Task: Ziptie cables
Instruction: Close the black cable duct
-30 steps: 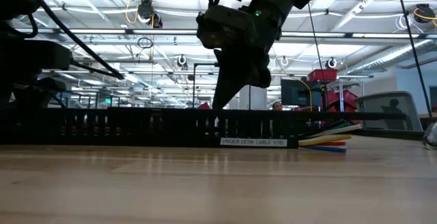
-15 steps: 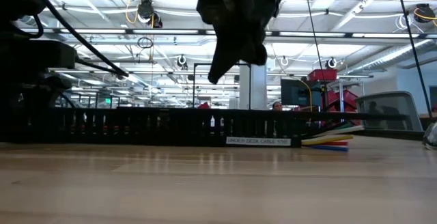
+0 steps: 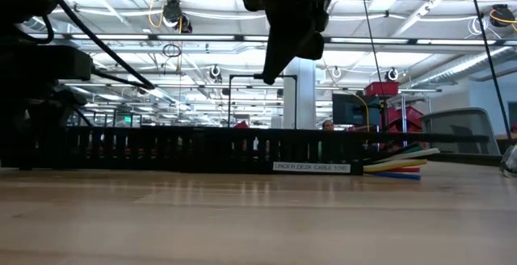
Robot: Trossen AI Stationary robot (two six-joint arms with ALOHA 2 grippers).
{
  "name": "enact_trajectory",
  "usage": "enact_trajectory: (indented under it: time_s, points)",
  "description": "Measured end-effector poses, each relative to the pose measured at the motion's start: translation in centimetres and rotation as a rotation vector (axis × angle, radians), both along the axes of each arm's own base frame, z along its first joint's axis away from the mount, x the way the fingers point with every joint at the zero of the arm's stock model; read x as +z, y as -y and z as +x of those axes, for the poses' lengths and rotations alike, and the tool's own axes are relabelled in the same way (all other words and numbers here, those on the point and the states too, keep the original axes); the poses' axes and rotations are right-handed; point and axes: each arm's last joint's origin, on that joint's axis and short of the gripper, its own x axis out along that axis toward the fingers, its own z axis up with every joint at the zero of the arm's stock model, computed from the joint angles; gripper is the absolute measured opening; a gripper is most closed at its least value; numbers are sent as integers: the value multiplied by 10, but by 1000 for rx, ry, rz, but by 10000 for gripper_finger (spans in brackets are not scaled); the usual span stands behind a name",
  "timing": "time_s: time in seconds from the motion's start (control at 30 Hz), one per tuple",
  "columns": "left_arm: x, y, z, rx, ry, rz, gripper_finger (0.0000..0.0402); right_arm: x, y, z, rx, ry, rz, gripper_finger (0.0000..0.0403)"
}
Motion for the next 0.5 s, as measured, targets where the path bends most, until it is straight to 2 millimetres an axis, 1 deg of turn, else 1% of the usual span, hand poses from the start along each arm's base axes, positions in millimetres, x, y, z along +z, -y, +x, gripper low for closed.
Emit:
enact_trajectory:
  time_s: [0.1, 0.27, 0.37, 0.5]
  points:
    - [1, 1, 2, -23, 25, -4, 235, 0, -1, -1, 23, -9, 10, 53]
    - [2, 2, 4, -81, 36, 10, 235, 2, -6, 2, 125, 39, -33, 125]
    - [2, 1, 4, -84, 34, 16, 235, 1, -6, 6, 127, 67, -34, 166]
    - [2, 1, 4, -83, 37, 19, 235, -7, -6, 11, 113, 66, -32, 214]
